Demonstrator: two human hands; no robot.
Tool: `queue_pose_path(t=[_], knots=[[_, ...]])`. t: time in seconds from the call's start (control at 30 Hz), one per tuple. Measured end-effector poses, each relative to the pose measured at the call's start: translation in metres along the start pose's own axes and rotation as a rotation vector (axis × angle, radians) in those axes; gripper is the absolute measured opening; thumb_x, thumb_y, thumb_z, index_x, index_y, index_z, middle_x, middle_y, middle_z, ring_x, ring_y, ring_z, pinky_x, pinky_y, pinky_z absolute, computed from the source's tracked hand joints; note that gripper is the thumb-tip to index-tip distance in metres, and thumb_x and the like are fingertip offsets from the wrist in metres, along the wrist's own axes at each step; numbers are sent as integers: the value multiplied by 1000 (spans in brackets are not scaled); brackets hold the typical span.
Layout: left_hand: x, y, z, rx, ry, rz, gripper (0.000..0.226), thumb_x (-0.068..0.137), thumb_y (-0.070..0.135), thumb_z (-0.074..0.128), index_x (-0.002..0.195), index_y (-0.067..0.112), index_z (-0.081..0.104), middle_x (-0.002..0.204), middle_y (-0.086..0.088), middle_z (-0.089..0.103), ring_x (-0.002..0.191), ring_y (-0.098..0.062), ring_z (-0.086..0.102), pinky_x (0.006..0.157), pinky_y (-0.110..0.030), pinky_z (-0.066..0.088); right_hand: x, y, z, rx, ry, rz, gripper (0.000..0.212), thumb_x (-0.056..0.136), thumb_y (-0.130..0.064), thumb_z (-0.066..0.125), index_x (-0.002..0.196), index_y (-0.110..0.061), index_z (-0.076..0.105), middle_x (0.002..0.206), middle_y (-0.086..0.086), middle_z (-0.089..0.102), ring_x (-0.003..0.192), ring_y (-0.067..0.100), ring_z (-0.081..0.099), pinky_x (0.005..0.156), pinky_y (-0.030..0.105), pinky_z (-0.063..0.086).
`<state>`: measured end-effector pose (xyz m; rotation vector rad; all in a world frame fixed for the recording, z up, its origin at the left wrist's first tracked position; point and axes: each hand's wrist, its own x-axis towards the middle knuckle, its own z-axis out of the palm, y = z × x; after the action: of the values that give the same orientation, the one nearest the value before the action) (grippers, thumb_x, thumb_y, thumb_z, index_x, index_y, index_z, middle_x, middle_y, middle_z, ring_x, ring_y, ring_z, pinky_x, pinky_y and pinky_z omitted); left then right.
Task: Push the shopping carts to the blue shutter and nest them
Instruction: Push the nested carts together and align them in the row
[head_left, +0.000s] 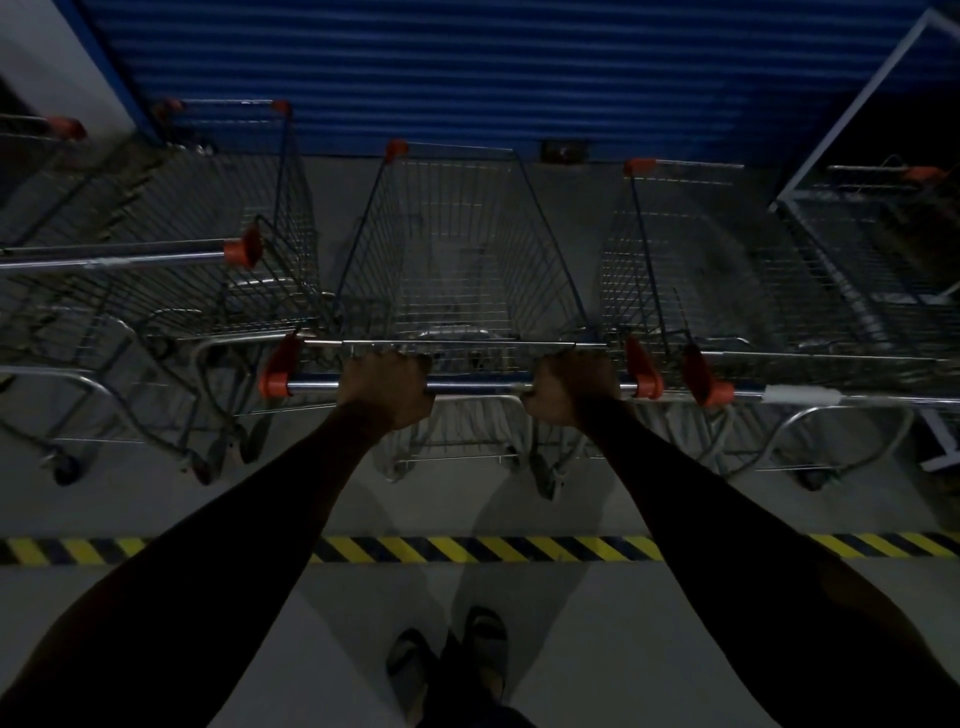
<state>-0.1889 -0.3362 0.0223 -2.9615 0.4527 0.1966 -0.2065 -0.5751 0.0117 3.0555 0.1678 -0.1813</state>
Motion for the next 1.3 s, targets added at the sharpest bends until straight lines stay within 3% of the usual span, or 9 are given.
queue_pose_path(t=[0.33, 0.63, 0.7, 0.8, 0.87, 1.0, 1.1, 1.3], knots=[[2, 0, 1, 40, 17, 4, 41, 82, 49, 53, 117, 29, 59, 109, -9, 69, 102, -33, 64, 81, -40, 50, 2, -1, 5, 48, 24, 15, 48, 69, -53, 51, 100, -20, 68, 98, 9, 70, 91, 33, 67, 81, 44, 54], [1, 0, 2, 7, 15, -11, 41, 81, 49, 54, 117, 29, 58, 109, -9, 69, 102, -34, 64, 83, -43, 51, 2, 3, 6, 55, 26, -2, 43, 73, -50, 54, 101, -21, 67, 99, 8, 71, 93, 34, 67, 81, 42, 54], [2, -2, 1, -15, -11, 5, 47, 83, 54, 53, 123, 30, 54, 113, -7, 69, 105, -33, 64, 86, -44, 49, 1, 4, 7, 59, 33, -25, 44, 74, -53, 54, 103, -23, 66, 101, 8, 71, 94, 34, 67, 81, 43, 54], [1, -11, 4, -100, -67, 119, 73, 81, 73, 42, 139, 27, 43, 128, -5, 63, 115, -31, 60, 95, -45, 45, 1, 10, 9, 139, 32, -124, 47, 76, -63, 54, 106, -28, 60, 103, 5, 70, 96, 31, 66, 79, 38, 52], [-3, -19, 9, -127, 27, 214, 88, 77, 82, 27, 138, 23, 48, 129, -5, 62, 119, -30, 57, 101, -46, 42, 1, 16, 7, 229, 14, -219, 48, 79, -68, 56, 106, -29, 59, 97, 1, 70, 91, 26, 67, 72, 33, 50], [-7, -29, 19, -173, 401, 262, 57, 92, 62, 35, 114, 19, 66, 111, -3, 69, 108, -28, 58, 92, -45, 44, 12, -3, 0, 339, 151, -235, 49, 92, -64, 39, 90, -22, 63, 79, 0, 66, 78, 24, 66, 67, 33, 50], [0, -40, 13, -172, 443, 248, 47, 92, 48, 38, 108, 16, 67, 109, -5, 67, 107, -30, 55, 89, -44, 42, 29, -47, -8, 351, 291, -202, 52, 86, -57, 28, 93, -20, 65, 90, 2, 69, 87, 29, 66, 74, 39, 52], [11, -99, 6, -210, 544, 240, 38, 84, 37, 45, 107, 14, 65, 108, -6, 64, 105, -30, 52, 82, -42, 40, 64, -145, -31, 385, 464, -224, 38, 83, -40, 45, 99, -13, 66, 96, 10, 68, 89, 36, 62, 74, 42, 50]])
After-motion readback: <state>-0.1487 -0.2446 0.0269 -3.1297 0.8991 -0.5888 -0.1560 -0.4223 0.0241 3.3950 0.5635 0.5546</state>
